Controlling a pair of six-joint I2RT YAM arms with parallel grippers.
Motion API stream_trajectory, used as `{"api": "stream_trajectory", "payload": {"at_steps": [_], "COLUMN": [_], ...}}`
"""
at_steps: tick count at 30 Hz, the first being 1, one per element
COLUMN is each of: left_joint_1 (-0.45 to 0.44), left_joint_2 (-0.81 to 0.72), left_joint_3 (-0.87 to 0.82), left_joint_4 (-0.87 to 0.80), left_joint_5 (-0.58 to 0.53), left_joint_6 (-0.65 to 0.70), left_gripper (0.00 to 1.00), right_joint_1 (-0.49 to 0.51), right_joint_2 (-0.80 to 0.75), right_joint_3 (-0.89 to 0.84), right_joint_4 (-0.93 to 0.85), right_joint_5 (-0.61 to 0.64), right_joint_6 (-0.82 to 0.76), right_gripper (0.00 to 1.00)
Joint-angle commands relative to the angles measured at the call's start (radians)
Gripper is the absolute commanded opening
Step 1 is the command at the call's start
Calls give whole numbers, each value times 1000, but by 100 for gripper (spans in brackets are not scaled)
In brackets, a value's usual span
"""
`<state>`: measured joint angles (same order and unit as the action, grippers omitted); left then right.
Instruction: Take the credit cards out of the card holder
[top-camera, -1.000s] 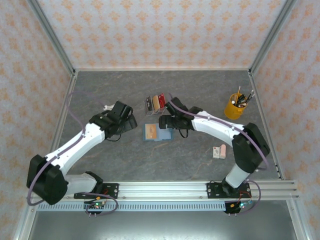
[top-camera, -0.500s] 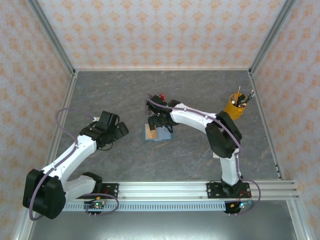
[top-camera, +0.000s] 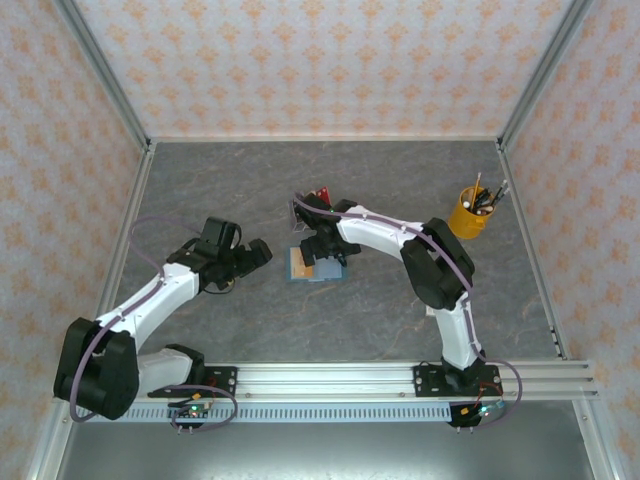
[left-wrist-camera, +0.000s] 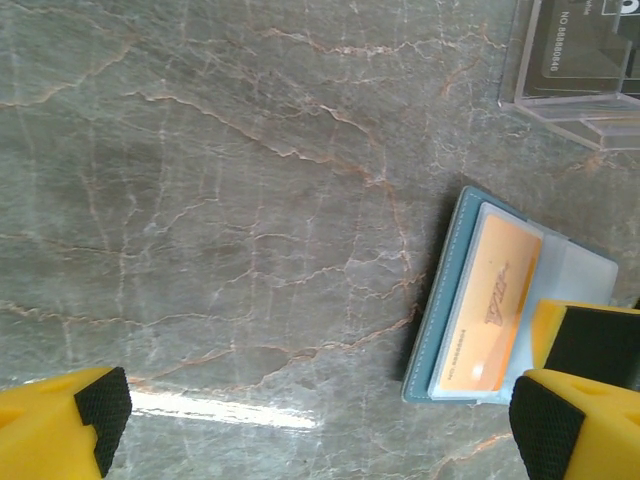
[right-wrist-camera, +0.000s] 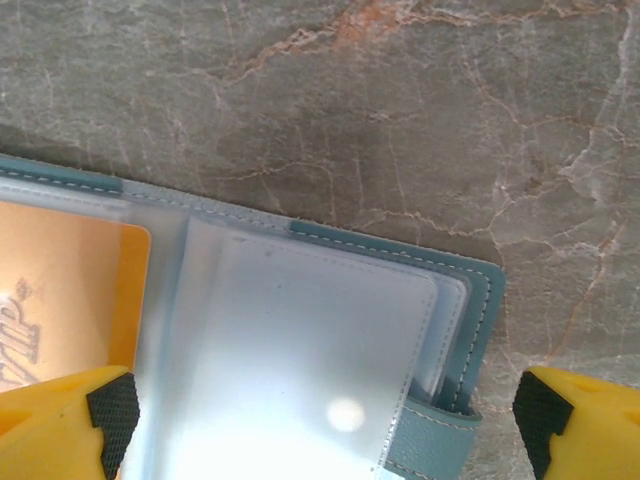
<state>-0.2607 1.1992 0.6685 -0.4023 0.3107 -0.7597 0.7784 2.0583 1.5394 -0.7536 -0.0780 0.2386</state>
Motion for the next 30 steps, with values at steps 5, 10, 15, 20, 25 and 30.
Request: {"api": "stream_trajectory", "payload": {"at_steps": [5, 10, 15, 20, 25, 30], "left_joint_1": [8, 8, 8, 8, 8, 8], "left_joint_2": [18, 27, 33, 34, 43, 64], "left_joint_3": [3, -3, 1, -6, -2, 8], "left_joint_4": [39, 47, 37, 45, 60, 80], "left_joint_5": [25, 21, 21, 34, 64, 97], "left_joint_6": [-25, -45, -47, -49, -44, -42], "left_gripper": [100, 100, 100, 100, 100, 100], "right_joint_1": [24, 28, 28, 28, 28, 28], "right_joint_2": [-16, 31, 73, 107, 93, 21], "right_joint_3": [48, 72, 94, 108, 59, 51], "right_joint_4": [-33, -47, -77, -118, -125, -115], "right_joint_5": [-14, -24, -13, 43, 101, 58], "right_joint_6": [-79, -96, -112, -133, -165, -119], "right_gripper": [98, 98, 97, 97, 96, 95]}}
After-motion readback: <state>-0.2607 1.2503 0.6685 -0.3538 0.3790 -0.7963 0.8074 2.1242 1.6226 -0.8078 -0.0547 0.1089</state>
